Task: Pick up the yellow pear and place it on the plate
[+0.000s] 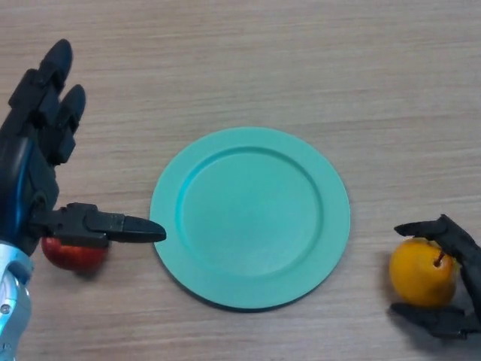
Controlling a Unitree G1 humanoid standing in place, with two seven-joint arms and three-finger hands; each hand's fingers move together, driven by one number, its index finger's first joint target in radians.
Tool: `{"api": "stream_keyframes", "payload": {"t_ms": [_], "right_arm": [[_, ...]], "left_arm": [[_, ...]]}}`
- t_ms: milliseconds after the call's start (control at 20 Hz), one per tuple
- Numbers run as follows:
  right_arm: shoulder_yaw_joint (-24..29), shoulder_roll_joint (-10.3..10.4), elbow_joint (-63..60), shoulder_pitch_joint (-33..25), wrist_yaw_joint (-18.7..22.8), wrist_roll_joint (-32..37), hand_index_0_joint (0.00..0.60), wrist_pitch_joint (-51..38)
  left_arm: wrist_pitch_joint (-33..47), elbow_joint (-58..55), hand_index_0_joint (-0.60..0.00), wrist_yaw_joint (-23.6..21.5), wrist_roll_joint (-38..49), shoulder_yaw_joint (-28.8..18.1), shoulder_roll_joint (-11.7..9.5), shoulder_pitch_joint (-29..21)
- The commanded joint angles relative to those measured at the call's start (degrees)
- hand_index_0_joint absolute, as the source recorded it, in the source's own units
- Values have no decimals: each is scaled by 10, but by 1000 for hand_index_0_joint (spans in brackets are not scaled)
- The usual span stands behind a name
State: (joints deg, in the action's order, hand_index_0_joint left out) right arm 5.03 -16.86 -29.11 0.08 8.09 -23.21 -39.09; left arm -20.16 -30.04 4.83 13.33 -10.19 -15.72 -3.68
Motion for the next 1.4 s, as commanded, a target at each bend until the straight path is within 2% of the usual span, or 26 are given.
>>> {"api": "stream_keyframes", "payload": {"t_ms": [50, 100, 150, 200, 300, 350, 400, 550, 600, 850, 950, 1000, 1050, 1100, 1150, 1200, 1300, 1400], "right_arm": [[22, -18, 70, -3, 22, 38, 600, -16], [22, -7, 134, 7, -27, 103, 600, 26], [22, -1, 166, 11, -52, 139, 600, 48], [21, 13, 237, 15, -91, 193, 600, 116], [15, 20, 293, 10, -109, 204, 600, 173], [2, 29, 348, 8, -138, 256, 600, 234], [-12, 34, 390, -9, -146, 271, 600, 287], [-48, 45, 403, -53, -149, 267, 600, 305], [-72, 54, 385, -76, -142, 251, 600, 295], [-156, 59, 257, -151, -104, 200, 600, 201], [-187, 60, 203, -174, -70, 197, 600, 181], [-207, 60, 168, -194, -31, 198, 600, 164], [-214, 60, 155, -201, -17, 195, 600, 158], [-233, 60, 115, -219, 24, 187, 600, 142], [-239, 60, 100, -226, 39, 178, 600, 136], [-250, 60, 59, -243, 78, 149, 600, 127], [-262, 60, 26, -240, 99, 119, 600, 120], [-276, 60, 14, -242, 98, 126, 600, 144]], "left_arm": [[62, -30, 0, -10, 5, -40, -19, -18], [68, -28, 0, -10, 8, -42, -19, -15], [70, -26, 0, -10, 9, -42, -19, -14], [68, -27, 0, -13, 12, -47, -21, -15], [65, -28, 0, -12, 17, -51, -22, -13], [65, -28, 0, -10, 16, -53, -23, -12], [67, -28, 0, -10, 12, -54, -24, -13], [75, -33, 0, -11, 10, -58, -26, -15], [87, -32, 0, -15, 7, -59, -25, -14], [93, -43, 0, -29, 22, -67, -25, -12], [97, -46, 0, -35, 19, -64, -23, -12], [100, -48, 0, -35, 18, -63, -23, -11], [99, -49, 0, -34, 17, -64, -24, -10], [91, -52, 0, -34, 18, -63, -24, -10], [90, -52, 0, -33, 18, -63, -24, -10], [91, -53, 0, -33, 15, -62, -21, -5], [97, -49, 0, -31, 14, -62, -18, -3], [98, -44, 0, -32, 17, -64, -17, -1]]}}
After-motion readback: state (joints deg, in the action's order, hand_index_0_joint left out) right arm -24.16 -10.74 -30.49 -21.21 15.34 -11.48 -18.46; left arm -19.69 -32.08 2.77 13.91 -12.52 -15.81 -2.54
